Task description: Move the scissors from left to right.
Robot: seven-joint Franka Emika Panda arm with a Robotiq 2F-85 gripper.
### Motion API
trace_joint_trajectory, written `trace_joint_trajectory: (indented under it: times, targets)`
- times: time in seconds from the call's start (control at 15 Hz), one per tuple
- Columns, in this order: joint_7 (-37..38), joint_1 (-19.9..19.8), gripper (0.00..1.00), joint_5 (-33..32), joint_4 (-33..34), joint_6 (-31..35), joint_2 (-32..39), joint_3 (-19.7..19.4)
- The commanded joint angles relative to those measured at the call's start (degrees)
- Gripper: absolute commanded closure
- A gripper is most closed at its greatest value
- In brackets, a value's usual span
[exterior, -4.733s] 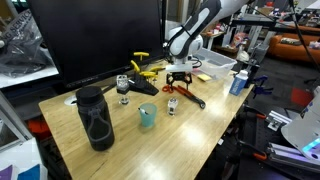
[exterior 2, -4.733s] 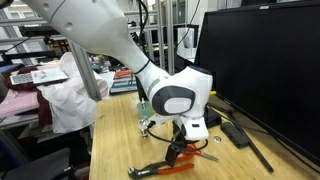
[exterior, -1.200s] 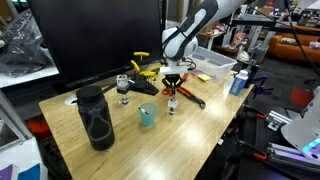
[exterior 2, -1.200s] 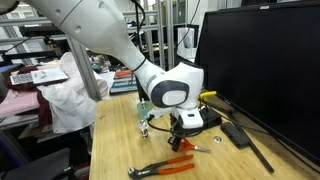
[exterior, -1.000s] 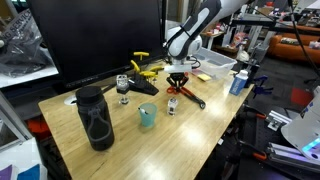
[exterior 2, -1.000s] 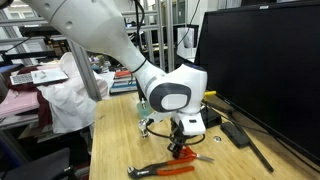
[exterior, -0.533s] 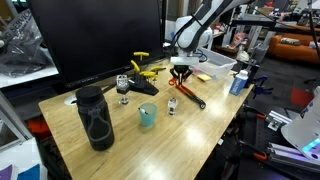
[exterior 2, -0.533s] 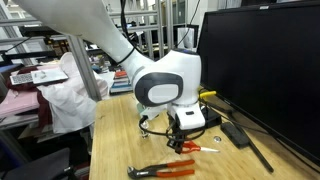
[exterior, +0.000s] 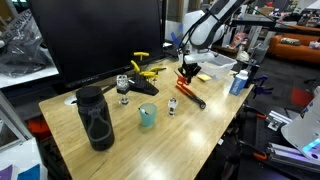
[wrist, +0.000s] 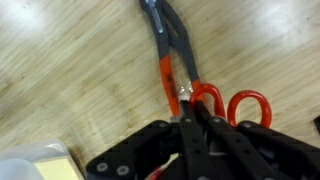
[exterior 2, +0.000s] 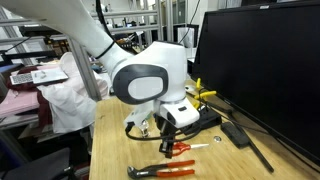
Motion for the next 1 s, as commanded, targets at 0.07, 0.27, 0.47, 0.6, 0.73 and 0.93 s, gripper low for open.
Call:
trace_joint_trajectory:
  times: [0.07, 0.27, 0.47, 0.6, 0.73, 0.93]
  targets:
    - [-5.7, -1.54, 0.98, -5.92, -8.97, 0.53, -8.02, -0.84]
    - [-8.63, -3.03, 0.98, -6.22, -14.12, 0.7, -11.1, -0.22]
    - [-8.92, -4.18, 0.98, -5.29, -17.75, 0.72, -11.24, -0.44]
    - [-7.12, -5.2, 0.98, -4.48, -18.69, 1.52, -9.91, -1.02]
    - [-7.05, -6.54, 0.98, -2.07, -18.6, 2.26, -8.26, -1.06]
    - [-7.38, -7.35, 0.98, 0.49, -17.5, 2.56, -5.32, -0.93]
